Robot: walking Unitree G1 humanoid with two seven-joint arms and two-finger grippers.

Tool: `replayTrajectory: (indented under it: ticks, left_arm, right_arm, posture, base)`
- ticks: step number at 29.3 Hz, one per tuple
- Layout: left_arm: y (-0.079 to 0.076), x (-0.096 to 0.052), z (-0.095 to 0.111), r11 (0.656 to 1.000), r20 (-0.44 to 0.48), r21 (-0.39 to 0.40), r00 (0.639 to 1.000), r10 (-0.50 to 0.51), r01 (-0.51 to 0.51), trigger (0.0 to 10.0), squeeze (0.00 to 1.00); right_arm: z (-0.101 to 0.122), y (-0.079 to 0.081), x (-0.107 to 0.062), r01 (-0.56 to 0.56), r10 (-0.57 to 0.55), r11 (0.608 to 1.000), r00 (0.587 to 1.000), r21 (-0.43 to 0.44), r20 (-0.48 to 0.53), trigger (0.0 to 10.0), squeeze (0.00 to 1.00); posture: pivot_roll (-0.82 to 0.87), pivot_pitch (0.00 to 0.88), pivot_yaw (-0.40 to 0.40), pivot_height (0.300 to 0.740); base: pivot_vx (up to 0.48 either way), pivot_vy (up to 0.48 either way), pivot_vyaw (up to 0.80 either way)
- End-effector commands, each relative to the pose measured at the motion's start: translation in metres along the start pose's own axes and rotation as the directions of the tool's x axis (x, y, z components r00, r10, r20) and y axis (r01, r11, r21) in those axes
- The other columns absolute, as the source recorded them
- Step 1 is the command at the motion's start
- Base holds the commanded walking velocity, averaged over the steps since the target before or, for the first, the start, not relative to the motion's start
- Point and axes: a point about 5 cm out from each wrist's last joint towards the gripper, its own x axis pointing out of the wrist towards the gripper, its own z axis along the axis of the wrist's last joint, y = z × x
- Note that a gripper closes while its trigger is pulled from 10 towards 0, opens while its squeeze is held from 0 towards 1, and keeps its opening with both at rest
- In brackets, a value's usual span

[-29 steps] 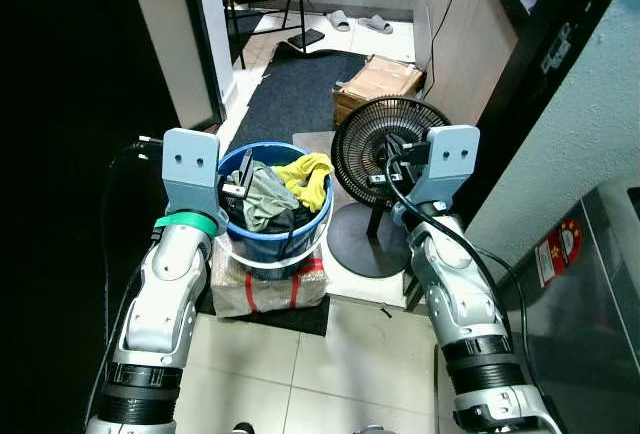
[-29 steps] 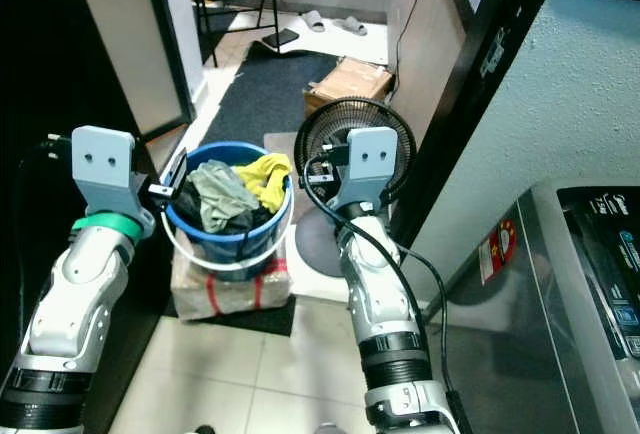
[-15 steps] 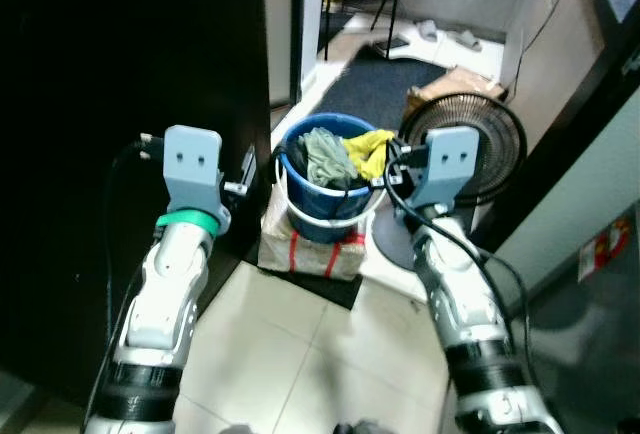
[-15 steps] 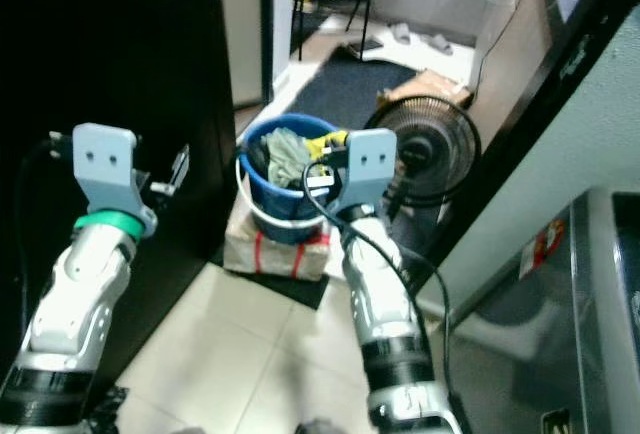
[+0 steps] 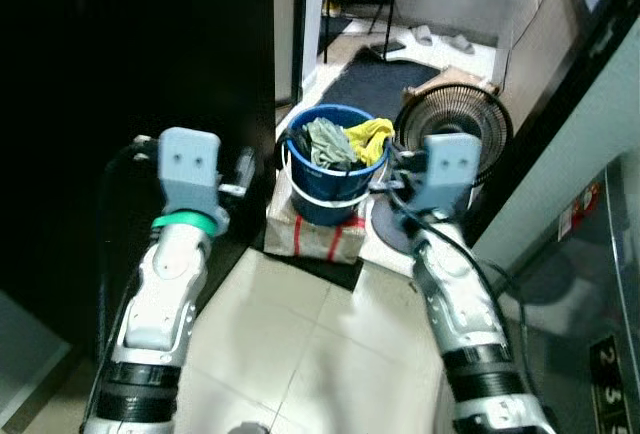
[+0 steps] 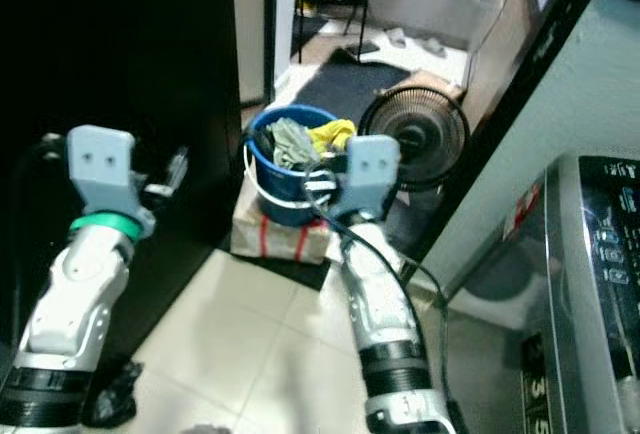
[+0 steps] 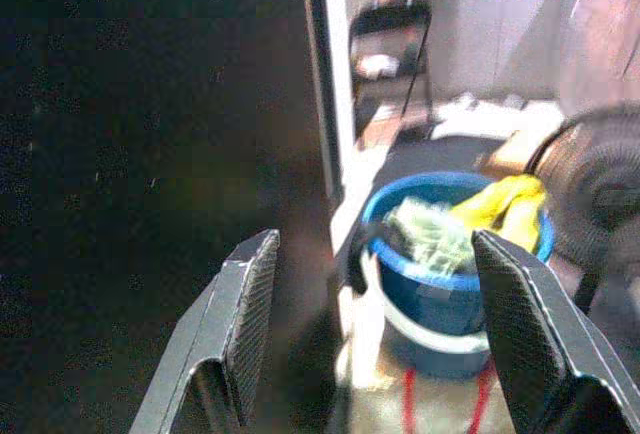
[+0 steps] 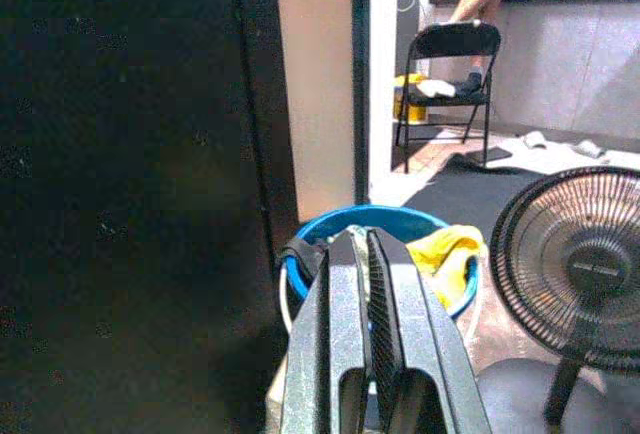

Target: Clothes washing

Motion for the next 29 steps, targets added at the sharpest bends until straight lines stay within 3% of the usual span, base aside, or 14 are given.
replayTrajectory:
  ticks: [1,7,29]
  left_arm:
    - [-0.0056,-0.0005,-0.0005,1.000,-0.003,-0.007,1.000,-0.020,0.020,10.0,0.00]
    - [-0.0058,-0.0005,-0.0005,1.000,-0.004,-0.006,1.000,-0.020,0.020,10.0,0.00]
    - [-0.0057,-0.0006,-0.0010,1.000,-0.006,-0.002,1.000,-0.018,0.018,10.0,0.00]
  right_arm:
    - [-0.0007,-0.0033,-0.0008,0.008,-0.008,1.000,1.000,0.005,-0.007,10.0,0.00]
    - [-0.0018,-0.0040,-0.0004,0.014,-0.014,1.000,1.000,0.014,-0.018,10.0,0.00]
    - [-0.0013,-0.0016,0.0000,0.000,0.000,1.000,1.000,-0.015,-0.014,10.0,0.00]
  posture:
    - [0.05,0.000,0.009,0.735]
    - [0.05,0.000,0.009,0.735]
    - [0.05,0.000,0.009,0.735]
  base:
    - [0.416,0.000,0.00]
    - [0.413,0.244,-0.77]
    - [0.355,0.045,0.02]
